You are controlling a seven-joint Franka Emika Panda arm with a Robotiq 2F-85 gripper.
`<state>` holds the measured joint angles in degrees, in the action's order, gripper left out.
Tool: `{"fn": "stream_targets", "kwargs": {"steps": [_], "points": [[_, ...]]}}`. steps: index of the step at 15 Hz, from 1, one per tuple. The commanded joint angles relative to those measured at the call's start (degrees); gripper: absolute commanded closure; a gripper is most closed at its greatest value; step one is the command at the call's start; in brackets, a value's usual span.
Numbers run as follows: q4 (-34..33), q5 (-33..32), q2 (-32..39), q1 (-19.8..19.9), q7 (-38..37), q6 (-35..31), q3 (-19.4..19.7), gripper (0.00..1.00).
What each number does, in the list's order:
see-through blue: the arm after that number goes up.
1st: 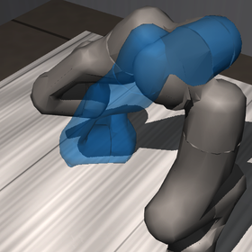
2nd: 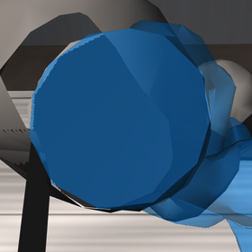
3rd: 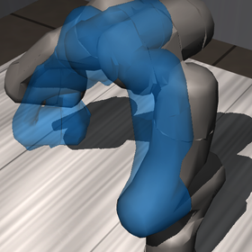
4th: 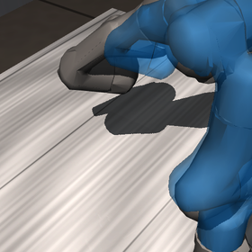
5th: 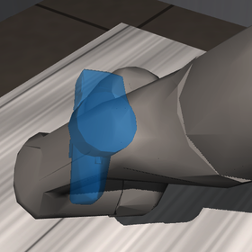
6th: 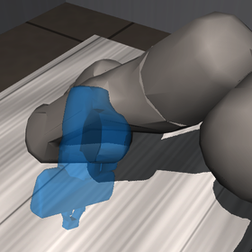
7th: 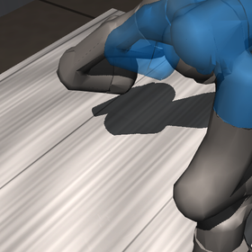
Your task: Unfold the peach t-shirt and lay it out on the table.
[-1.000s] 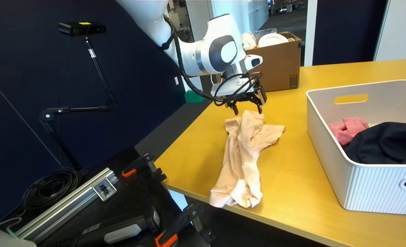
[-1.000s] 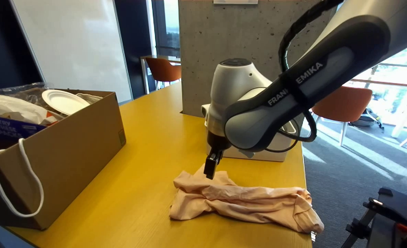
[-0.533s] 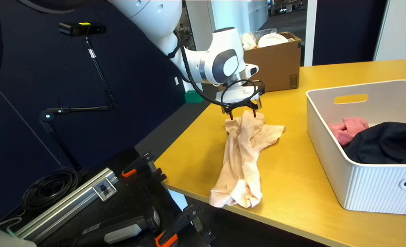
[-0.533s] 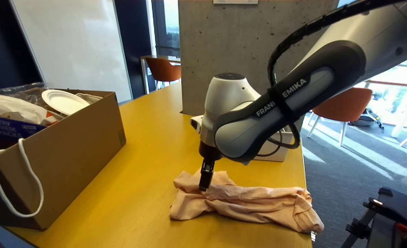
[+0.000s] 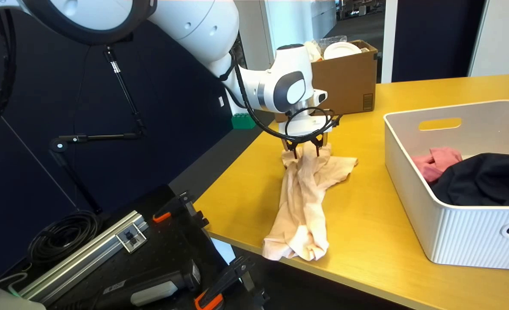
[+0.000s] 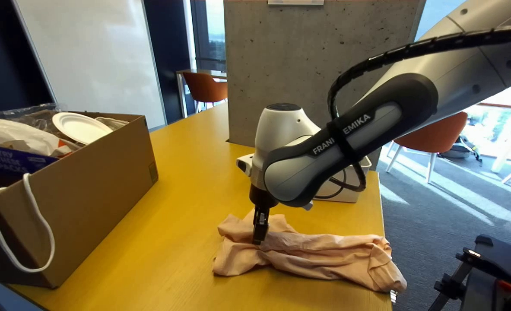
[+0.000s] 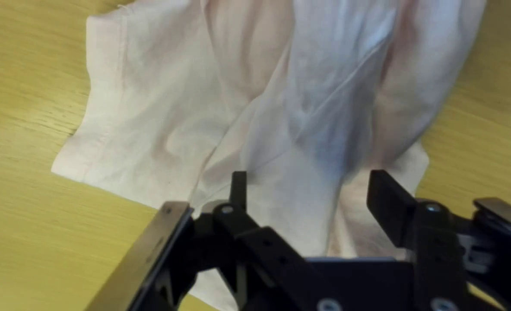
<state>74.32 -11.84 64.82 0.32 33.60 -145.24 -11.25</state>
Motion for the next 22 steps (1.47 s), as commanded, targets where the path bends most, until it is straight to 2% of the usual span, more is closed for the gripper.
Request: {"fn": "stream_targets", "kwargs": {"steps": [1, 6, 7, 10, 15, 22], "points": [[-4.04, 1.22, 1.87, 0.01, 2.46, 3.07, -0.88, 0.58], [-5.6, 1.66, 2.34, -0.1, 2.46, 4.71, -0.8, 0.97], [-6.24, 1.91, 2.68, 0.06, 2.61, 5.3, -0.94, 1.0], [-6.77, 2.44, 2.19, -0.47, 1.32, 6.98, -0.42, 1.0], [-4.24, 2.59, -2.74, -2.21, 0.05, 9.0, -0.61, 0.99], [-6.88, 4.78, -4.37, -7.09, 2.42, 19.2, -4.6, 0.99]]}}
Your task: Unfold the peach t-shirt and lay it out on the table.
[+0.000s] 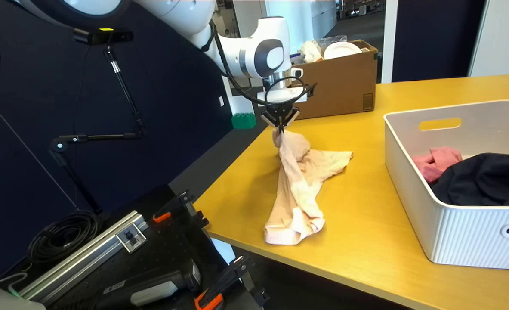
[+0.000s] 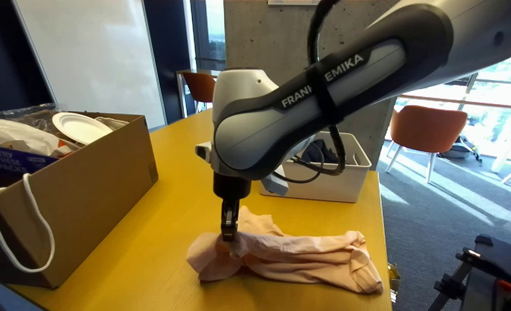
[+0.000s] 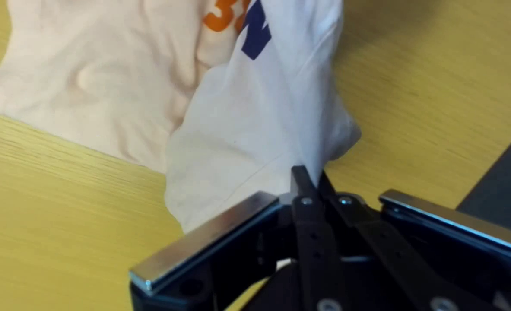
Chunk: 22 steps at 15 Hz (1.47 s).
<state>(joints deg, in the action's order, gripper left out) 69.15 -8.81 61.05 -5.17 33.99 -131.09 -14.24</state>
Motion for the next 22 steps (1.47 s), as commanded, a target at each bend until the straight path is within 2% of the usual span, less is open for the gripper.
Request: {"fn": "stream_targets", "kwargs": {"steps": [1, 8, 12, 16, 17, 19, 22], "points": [[-2.72, 1.83, -0.29, -2.7, 1.85, 6.44, -1.71, 0.99], [-10.31, 3.65, 3.04, -7.93, 4.19, 16.23, -3.08, 0.99], [-14.96, 6.4, 6.91, -8.52, 8.0, 22.52, -3.75, 0.99], [-19.29, 7.78, 10.0, -9.33, 12.59, 24.97, -4.09, 0.99], [-20.28, 8.07, 10.59, -9.54, 12.85, 25.55, -4.0, 0.73], [-21.62, 8.72, 10.77, -9.78, 12.33, 26.99, -3.66, 0.65], [-20.48, 7.81, 8.62, -9.38, 5.36, 27.85, -2.47, 0.44]]}}
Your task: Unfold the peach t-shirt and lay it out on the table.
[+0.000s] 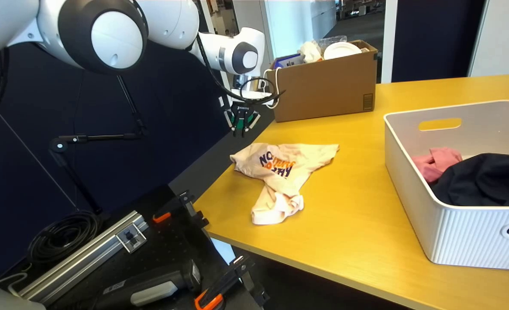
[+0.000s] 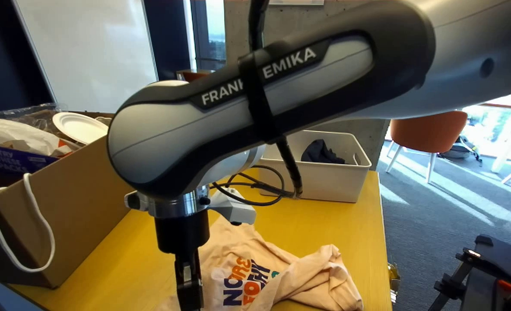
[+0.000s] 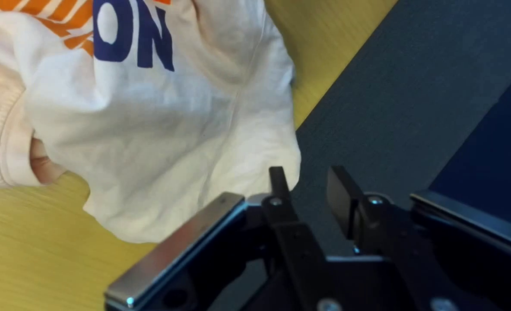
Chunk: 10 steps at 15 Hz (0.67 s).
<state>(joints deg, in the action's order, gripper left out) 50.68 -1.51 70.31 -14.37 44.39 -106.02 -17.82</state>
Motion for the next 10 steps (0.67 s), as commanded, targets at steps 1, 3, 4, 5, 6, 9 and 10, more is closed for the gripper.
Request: {"fn": "stream_targets", "kwargs": {"steps": [1, 3, 4, 5, 6, 9, 10], "points": [[-1.41, 0.04, -1.48, -0.1, -7.61, 2.49, 1.95, 0.36], [0.61, 0.03, -3.23, 1.1, -12.37, 1.65, 3.36, 0.23], [1.11, -0.07, -3.65, 1.62, -14.16, 1.98, 4.18, 0.14], [1.74, -0.16, -3.82, 2.27, -15.87, 1.33, 5.12, 0.08], [2.44, -0.19, -4.12, 2.79, -17.39, 1.08, 5.94, 0.01], [4.99, -0.36, -5.16, 4.9, -20.79, -0.56, 8.49, 0.0], [5.45, -0.33, -5.32, 5.48, -22.11, -0.61, 9.3, 0.0]]}}
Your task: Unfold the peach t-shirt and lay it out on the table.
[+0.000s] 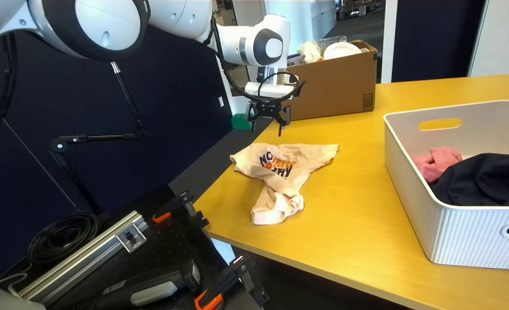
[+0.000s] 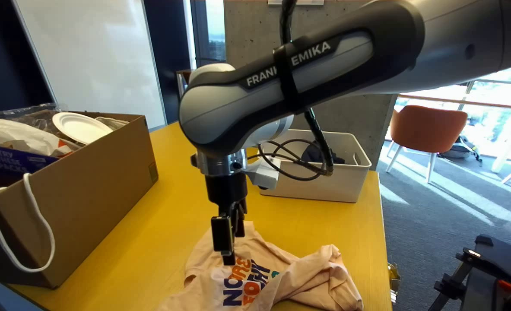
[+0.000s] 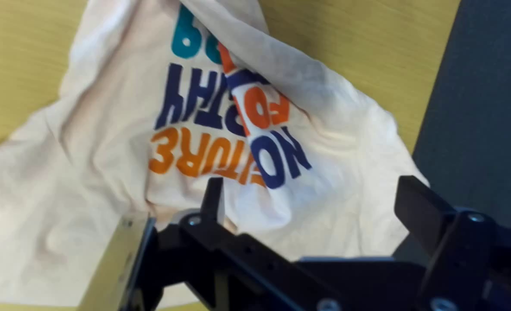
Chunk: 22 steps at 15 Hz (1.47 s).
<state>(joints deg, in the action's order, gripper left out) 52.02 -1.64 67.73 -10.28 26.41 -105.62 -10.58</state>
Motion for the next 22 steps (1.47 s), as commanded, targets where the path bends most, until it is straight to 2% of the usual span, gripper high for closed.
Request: {"fn": "stream_targets", "kwargs": {"steps": [1, 5, 6, 10, 12, 15, 19, 22], "points": [[4.62, -0.11, -3.1, 1.71, -5.97, -0.24, 2.85, 0.0], [11.13, -2.26, -8.54, 1.15, -13.13, 0.38, 6.82, 0.0], [4.59, -1.15, -2.52, 1.94, -9.22, 0.0, 4.93, 0.0], [8.28, -1.99, -6.38, 2.02, -12.04, 0.29, 5.63, 0.0], [13.5, -2.52, -9.12, 1.05, -8.33, -3.15, 5.08, 0.0], [22.64, -2.93, -13.44, -1.6, -9.18, -7.24, 4.56, 0.0], [33.52, -6.56, -19.35, -6.78, -14.97, -8.63, 4.53, 0.0], [41.94, -9.24, -24.0, -8.85, -20.14, -9.5, 4.32, 0.0]]}}
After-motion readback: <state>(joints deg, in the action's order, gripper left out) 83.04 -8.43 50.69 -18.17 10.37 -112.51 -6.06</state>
